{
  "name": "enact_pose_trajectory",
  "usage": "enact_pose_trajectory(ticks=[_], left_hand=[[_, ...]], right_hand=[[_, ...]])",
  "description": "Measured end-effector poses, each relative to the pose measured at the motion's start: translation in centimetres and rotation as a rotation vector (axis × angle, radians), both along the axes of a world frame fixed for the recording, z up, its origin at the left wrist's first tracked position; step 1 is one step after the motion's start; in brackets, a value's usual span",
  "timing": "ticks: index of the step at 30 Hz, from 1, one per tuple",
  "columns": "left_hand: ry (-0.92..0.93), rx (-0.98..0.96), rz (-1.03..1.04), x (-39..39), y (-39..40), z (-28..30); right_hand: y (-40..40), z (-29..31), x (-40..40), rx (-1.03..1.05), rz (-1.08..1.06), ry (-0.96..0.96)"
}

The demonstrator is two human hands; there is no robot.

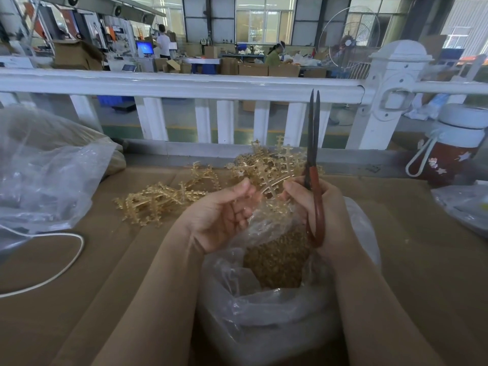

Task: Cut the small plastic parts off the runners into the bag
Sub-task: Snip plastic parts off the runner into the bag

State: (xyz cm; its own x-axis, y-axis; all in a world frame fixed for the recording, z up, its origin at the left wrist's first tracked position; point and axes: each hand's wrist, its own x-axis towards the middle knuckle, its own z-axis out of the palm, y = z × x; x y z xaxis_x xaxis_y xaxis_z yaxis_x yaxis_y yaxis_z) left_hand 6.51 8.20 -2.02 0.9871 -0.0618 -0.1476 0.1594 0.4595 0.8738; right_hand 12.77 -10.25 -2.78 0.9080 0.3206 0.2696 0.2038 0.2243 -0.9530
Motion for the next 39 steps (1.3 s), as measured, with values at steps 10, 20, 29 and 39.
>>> enact_pose_trajectory(ticks=[10,20,29,39], left_hand=[[0.02,-0.069,-0.05,-0.1,-0.5,-0.1],[0.009,-0.002,-0.05,0.5,-1.0,-0.1],[0.035,0.131,-0.007,0.4,-2.0,0.2],[0.069,0.091,0.018,0.4,-2.0,0.5]], right_hand=[[0.4,-0.5,0.2,0.077,-0.031,-0.025],[0.6,-0.8,0.2,0.042,-0.037,-0.044],[0.6,-1.0,0.7,-0.042,-0.073,-0.056],[0.9,-1.3,1.1,-0.124,-0.143,-0.092]])
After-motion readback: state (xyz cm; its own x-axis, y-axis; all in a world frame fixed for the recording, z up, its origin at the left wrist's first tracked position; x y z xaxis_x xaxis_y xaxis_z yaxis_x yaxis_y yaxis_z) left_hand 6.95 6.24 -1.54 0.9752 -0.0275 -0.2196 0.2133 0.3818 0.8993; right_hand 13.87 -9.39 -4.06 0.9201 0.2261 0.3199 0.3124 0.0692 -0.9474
